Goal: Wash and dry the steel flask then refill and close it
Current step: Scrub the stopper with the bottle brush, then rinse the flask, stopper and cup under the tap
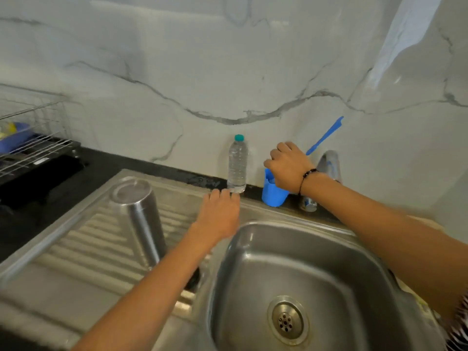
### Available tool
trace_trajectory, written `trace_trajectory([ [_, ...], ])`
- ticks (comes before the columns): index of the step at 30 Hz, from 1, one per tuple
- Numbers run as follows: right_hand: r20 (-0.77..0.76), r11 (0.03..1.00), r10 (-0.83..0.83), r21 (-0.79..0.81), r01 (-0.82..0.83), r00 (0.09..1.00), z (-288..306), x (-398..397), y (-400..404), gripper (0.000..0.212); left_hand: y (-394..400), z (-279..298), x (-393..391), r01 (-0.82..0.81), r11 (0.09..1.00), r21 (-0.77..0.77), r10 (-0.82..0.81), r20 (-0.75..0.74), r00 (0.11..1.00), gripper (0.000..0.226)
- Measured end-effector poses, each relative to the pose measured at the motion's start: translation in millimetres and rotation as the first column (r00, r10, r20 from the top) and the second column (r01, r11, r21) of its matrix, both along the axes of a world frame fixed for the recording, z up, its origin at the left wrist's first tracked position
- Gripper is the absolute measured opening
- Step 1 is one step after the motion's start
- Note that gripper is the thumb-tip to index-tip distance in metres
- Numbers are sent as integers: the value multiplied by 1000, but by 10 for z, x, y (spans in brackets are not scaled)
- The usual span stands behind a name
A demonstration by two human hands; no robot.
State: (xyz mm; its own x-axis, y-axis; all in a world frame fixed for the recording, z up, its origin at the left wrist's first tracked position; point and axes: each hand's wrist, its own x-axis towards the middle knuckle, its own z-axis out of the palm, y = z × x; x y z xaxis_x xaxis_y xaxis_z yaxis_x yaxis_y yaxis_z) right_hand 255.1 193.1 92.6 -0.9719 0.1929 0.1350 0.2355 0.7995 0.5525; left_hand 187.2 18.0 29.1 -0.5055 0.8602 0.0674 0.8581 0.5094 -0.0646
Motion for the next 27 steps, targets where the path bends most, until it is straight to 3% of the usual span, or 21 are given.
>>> trace_trajectory([
  [2, -25, 996, 50, -72, -52, 998, -144, 19, -202, 25, -241, 78, -59, -15, 990, -137, 0, -104, 995, 42],
  [6, -279, 958, 220, -121, -261, 935, -494, 102, -626, 23, -634, 235, -107, -82, 906, -415, -62, -321, 945, 42],
  [11, -380, 900, 229, -268, -343, 896, -952, 260, -1072, 27, -858, 147, -164, -306, 697, -648, -231, -608, 759, 52],
  [16, -430, 859, 218, -342, -381, 876, -1168, 425, -1277, 31, -978, -6, -240, -390, 574, -720, -353, -647, 676, 48],
  [19, -451, 860, 195, -348, -372, 871, -1192, 540, -1307, 34, -1045, 3, -338, -399, 552, -732, -436, -661, 610, 42],
  [24, -424, 878, 103, -387, -283, 900, -1164, 736, -1215, 30, -1167, 262, -438, -393, 567, -724, -323, -634, 702, 36],
  [27, -435, 869, 43, -427, -249, 899, -1088, 792, -1112, 27, -1226, 599, -412, -396, 667, -631, -183, -654, 734, 37],
])
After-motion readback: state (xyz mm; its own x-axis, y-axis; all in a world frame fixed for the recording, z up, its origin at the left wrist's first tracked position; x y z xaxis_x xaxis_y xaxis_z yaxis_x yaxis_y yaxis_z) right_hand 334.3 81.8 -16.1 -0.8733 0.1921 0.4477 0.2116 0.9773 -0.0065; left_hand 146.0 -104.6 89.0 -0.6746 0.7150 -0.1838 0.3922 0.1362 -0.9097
